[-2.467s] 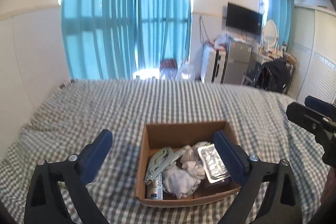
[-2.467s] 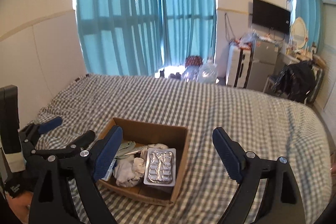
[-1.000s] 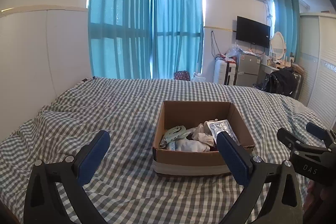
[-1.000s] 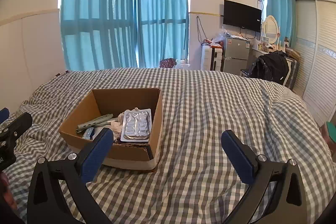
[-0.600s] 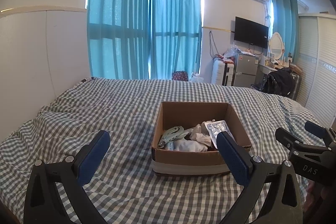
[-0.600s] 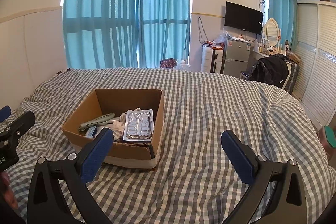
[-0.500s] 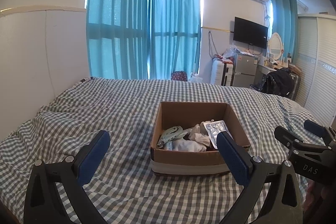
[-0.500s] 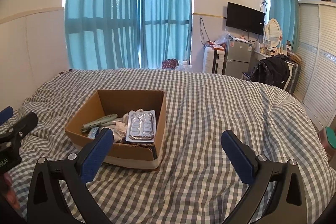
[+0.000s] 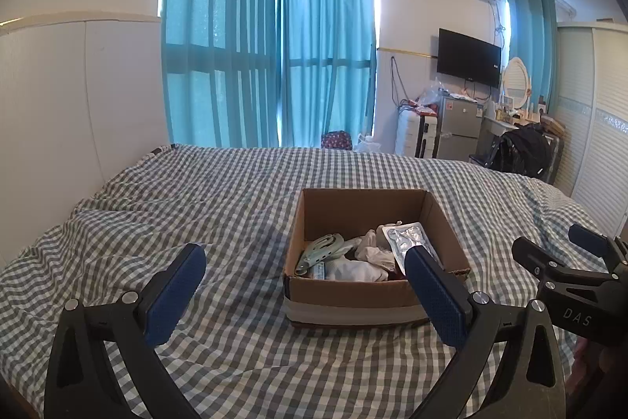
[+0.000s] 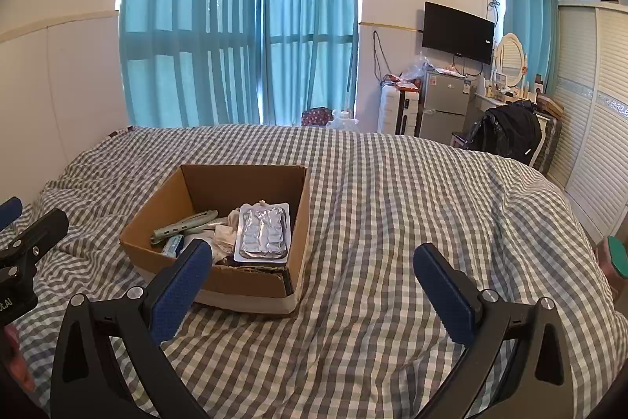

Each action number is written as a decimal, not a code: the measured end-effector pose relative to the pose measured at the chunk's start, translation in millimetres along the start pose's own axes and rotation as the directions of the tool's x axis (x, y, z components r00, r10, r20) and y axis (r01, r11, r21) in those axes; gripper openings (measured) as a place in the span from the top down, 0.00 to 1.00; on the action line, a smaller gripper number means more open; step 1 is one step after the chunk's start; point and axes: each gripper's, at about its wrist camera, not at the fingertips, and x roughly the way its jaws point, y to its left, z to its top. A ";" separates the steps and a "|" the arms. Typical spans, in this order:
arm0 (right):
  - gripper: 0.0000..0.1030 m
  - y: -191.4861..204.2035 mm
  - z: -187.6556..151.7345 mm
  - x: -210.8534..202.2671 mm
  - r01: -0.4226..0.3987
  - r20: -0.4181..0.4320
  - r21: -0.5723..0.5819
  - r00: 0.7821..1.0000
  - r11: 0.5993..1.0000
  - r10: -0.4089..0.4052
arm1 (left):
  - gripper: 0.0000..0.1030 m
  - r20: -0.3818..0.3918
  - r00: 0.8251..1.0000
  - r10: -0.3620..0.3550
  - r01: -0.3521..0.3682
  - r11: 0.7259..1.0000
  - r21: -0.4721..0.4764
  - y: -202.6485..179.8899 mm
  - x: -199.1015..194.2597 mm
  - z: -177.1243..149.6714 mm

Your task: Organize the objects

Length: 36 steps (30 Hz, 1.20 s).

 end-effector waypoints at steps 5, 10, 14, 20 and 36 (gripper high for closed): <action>0.00 0.6 0.7 0.7 0.000 -0.005 0.002 1.000 1.000 0.000 | 0.00 -0.001 1.000 0.004 -0.004 1.000 -0.002 0.9 -0.5 -0.2; 0.00 1.1 0.4 2.0 -0.003 -0.010 0.004 1.000 1.000 0.003 | 0.00 -0.003 1.000 0.009 -0.009 1.000 0.004 0.5 -0.4 0.8; 0.00 1.1 -0.1 2.2 -0.002 -0.010 0.004 1.000 1.000 0.002 | 0.00 -0.005 1.000 0.013 -0.012 1.000 0.012 -0.6 0.0 0.6; 0.00 1.1 0.3 3.3 -0.002 -0.013 0.008 1.000 1.000 0.003 | 0.00 -0.005 1.000 0.012 -0.012 1.000 0.012 -0.9 0.4 0.6; 0.00 5.5 -1.2 5.1 0.007 -0.021 0.005 1.000 1.000 -0.007 | 0.00 0.006 1.000 0.025 -0.025 0.999 0.040 -2.4 0.3 -1.0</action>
